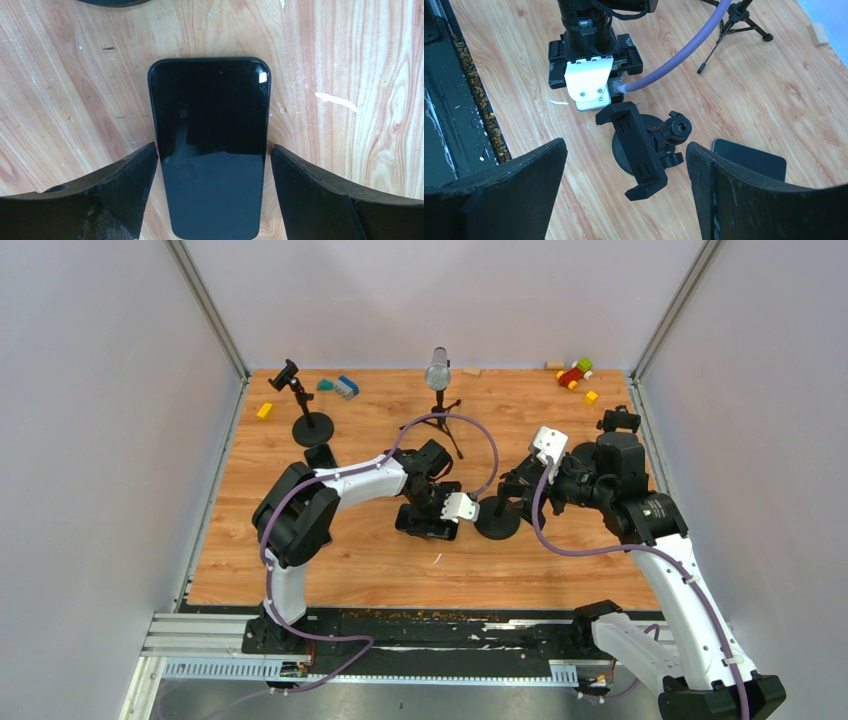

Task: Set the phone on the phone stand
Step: Pick up the phone at the center of the board.

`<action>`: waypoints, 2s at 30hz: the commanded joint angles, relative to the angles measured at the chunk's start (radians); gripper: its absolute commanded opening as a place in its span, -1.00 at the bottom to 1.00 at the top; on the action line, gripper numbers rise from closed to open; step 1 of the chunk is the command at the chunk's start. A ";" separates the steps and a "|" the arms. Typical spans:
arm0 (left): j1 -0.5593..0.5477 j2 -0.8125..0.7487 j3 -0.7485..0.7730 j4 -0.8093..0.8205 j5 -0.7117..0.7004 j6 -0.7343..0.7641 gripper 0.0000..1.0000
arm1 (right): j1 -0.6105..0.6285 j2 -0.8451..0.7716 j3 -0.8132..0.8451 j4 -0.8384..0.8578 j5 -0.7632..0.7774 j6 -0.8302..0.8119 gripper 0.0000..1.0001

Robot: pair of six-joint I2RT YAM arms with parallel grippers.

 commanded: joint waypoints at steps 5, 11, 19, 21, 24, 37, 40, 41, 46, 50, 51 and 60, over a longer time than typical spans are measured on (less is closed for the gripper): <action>-0.008 0.023 -0.010 0.007 -0.006 0.001 0.71 | -0.003 -0.008 -0.001 0.038 -0.010 -0.002 0.80; -0.008 0.028 -0.002 -0.008 -0.010 -0.004 0.44 | -0.003 -0.010 -0.002 0.039 -0.008 -0.001 0.80; -0.008 -0.023 -0.027 0.019 -0.021 -0.040 0.04 | -0.003 -0.001 0.008 0.043 -0.008 0.015 0.80; -0.008 -0.051 -0.040 0.046 -0.026 -0.059 -0.09 | -0.002 0.008 0.015 0.048 -0.006 0.028 0.80; -0.007 -0.098 -0.056 0.078 -0.037 -0.095 -0.20 | -0.002 0.018 0.031 0.055 -0.002 0.043 0.80; -0.005 -0.240 -0.131 0.178 -0.107 -0.211 -0.83 | 0.018 0.115 0.119 0.113 -0.019 0.085 0.80; -0.004 -0.267 -0.153 0.212 -0.132 -0.233 -0.98 | 0.029 0.137 0.138 0.136 -0.021 0.111 0.79; -0.004 -0.283 -0.163 0.219 -0.144 -0.245 -1.00 | 0.034 0.141 0.141 0.148 -0.020 0.118 0.79; -0.001 -0.352 -0.194 0.274 -0.181 -0.290 -1.00 | 0.062 0.173 0.167 0.186 0.004 0.157 0.78; 0.004 -0.422 -0.220 0.311 -0.205 -0.333 -1.00 | 0.066 0.199 0.202 0.224 0.046 0.211 0.74; 0.005 -0.434 -0.231 0.325 -0.210 -0.339 -1.00 | 0.067 0.208 0.212 0.231 0.054 0.226 0.73; 0.005 -0.570 -0.241 0.359 -0.287 -0.416 -1.00 | 0.067 0.312 0.312 0.274 0.084 0.357 0.60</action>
